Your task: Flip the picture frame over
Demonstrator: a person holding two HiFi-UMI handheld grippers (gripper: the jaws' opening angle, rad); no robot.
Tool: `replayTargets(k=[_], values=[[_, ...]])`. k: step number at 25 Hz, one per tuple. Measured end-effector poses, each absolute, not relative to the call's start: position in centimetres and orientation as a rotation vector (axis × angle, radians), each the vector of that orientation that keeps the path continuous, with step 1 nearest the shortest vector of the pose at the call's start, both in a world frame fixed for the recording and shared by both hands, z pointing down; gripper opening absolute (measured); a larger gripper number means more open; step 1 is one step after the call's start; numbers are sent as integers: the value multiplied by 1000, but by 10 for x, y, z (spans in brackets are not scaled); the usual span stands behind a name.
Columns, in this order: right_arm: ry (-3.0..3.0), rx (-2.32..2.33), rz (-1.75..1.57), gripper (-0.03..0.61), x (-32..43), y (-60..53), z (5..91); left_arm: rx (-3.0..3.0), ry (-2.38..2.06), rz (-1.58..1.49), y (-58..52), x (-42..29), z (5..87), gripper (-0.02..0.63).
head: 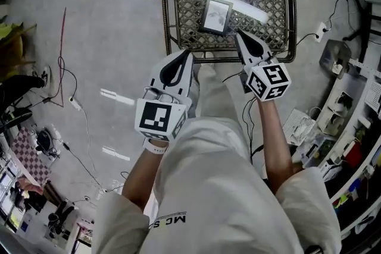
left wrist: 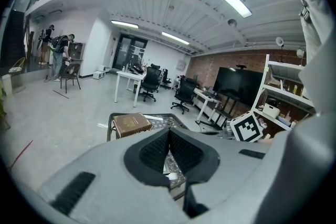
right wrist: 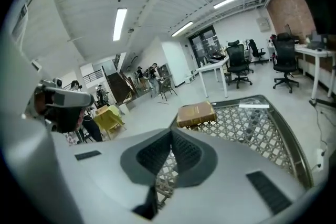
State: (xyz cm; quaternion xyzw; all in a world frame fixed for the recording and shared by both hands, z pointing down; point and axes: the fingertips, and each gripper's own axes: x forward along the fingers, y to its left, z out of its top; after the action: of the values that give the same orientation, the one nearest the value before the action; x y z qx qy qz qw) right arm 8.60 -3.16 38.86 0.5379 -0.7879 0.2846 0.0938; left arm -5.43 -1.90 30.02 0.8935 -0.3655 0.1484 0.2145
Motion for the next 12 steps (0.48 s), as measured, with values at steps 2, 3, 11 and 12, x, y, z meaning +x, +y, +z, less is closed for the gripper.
replayTargets(k=[2,3,11,12], values=[[-2341,1591,798,18,85,-27,373,2484,-1021,400,-17,-55,293,25],[-2342,1591,777,18,85,-24,365,2487,-1025,393,-16,-56,289,25],[-2369,1619,636,18,83,-8,311,2521,-1068,346,-12,-64,259,25],[-2375,1624,620,18,83,-7,305,2530,-1074,340,-12,-64,254,25]])
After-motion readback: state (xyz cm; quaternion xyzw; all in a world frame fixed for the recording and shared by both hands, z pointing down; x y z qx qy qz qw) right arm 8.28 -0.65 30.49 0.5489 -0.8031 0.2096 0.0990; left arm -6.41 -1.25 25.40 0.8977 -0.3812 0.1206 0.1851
